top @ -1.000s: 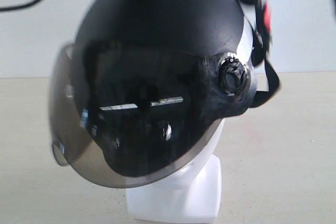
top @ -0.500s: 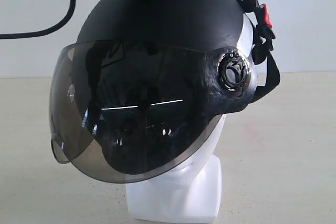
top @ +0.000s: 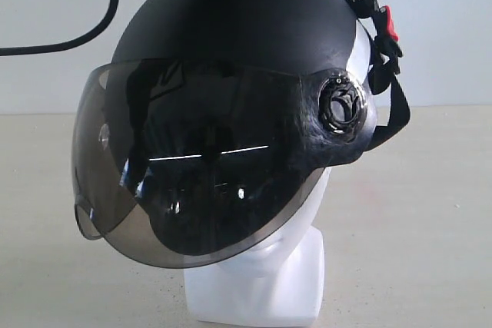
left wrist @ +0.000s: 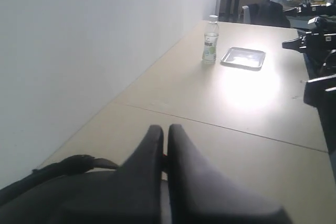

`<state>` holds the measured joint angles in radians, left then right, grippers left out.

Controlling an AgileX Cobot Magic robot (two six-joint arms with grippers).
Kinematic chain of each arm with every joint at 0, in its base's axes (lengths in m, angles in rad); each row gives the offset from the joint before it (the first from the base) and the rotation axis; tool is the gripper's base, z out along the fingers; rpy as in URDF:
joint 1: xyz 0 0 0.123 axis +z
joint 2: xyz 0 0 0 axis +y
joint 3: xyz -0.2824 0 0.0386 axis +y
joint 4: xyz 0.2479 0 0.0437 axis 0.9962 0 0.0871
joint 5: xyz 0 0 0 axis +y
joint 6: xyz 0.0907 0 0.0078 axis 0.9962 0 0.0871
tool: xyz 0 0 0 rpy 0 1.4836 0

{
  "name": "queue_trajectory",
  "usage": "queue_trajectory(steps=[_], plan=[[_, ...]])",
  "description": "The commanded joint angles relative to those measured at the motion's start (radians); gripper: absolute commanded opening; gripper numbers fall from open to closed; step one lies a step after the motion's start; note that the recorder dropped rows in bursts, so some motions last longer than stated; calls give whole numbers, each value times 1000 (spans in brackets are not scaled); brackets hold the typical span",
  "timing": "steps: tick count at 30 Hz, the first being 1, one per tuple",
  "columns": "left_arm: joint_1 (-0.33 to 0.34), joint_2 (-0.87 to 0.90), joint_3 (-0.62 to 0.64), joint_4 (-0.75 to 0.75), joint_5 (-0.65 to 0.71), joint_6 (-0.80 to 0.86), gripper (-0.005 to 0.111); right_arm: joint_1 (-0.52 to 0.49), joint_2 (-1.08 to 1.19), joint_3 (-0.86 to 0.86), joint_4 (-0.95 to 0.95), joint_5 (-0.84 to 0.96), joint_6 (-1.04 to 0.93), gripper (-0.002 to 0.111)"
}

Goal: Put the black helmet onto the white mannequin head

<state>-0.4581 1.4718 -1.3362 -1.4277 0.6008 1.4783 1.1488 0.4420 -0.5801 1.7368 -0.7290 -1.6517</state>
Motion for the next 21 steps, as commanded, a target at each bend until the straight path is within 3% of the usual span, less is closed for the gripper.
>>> queue_trajectory(steps=[1,3,8,11,14,21], plan=[[-4,-18,17,25,-61,-14,4,0,47,-17,8,-78,5,55],[-4,-37,17,27,-88,-14,4,0,85,-23,8,-78,14,56],[-4,-85,17,53,-157,-45,4,0,231,-75,8,-75,63,41],[-4,-125,17,135,-180,-109,4,0,306,-110,8,-75,113,45],[-4,-183,18,285,-230,-253,4,0,354,-126,8,-90,145,54],[-4,-347,103,767,-273,-677,4,0,371,-126,8,-110,185,54]])
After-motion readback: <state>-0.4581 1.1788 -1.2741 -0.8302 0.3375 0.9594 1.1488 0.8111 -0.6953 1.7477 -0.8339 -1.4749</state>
